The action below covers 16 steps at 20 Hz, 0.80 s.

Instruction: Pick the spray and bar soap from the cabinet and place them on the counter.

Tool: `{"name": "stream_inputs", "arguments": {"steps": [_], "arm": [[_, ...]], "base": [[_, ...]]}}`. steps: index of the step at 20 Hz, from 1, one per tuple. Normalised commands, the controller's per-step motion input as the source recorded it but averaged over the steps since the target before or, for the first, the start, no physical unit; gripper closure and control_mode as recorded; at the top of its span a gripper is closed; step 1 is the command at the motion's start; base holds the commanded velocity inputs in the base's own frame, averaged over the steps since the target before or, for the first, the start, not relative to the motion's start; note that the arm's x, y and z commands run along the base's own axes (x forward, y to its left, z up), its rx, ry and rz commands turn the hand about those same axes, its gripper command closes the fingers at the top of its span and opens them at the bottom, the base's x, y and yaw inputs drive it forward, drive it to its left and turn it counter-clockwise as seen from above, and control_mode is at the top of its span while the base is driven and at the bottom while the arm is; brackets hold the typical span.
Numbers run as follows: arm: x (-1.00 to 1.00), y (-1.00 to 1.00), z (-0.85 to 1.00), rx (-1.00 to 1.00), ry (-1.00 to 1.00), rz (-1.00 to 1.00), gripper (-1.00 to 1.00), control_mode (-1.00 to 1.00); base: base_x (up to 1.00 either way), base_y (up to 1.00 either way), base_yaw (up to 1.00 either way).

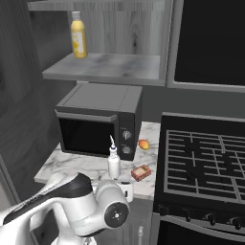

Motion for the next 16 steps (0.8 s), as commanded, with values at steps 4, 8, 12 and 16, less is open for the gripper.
{"name": "stream_inputs", "arguments": {"steps": [4, 8, 12, 16], "arm": [[-0.18, 0.06, 0.11, 0.01, 0.09, -0.11, -1.00, -1.00], [-0.14, 0.11, 0.15, 0.00, 0.12, -0.08, -1.00, -1.00], [-0.11, 0.12, 0.17, -0.01, 0.17, -0.06, -1.00, -1.00], [-0.10, 0.11, 0.15, 0.00, 0.17, -0.07, -1.00, -1.00]], "base": [[0.00, 0.00, 0.00], [0.00, 0.00, 0.00], [0.00, 0.00, 0.00], [0.00, 0.00, 0.00]]}}
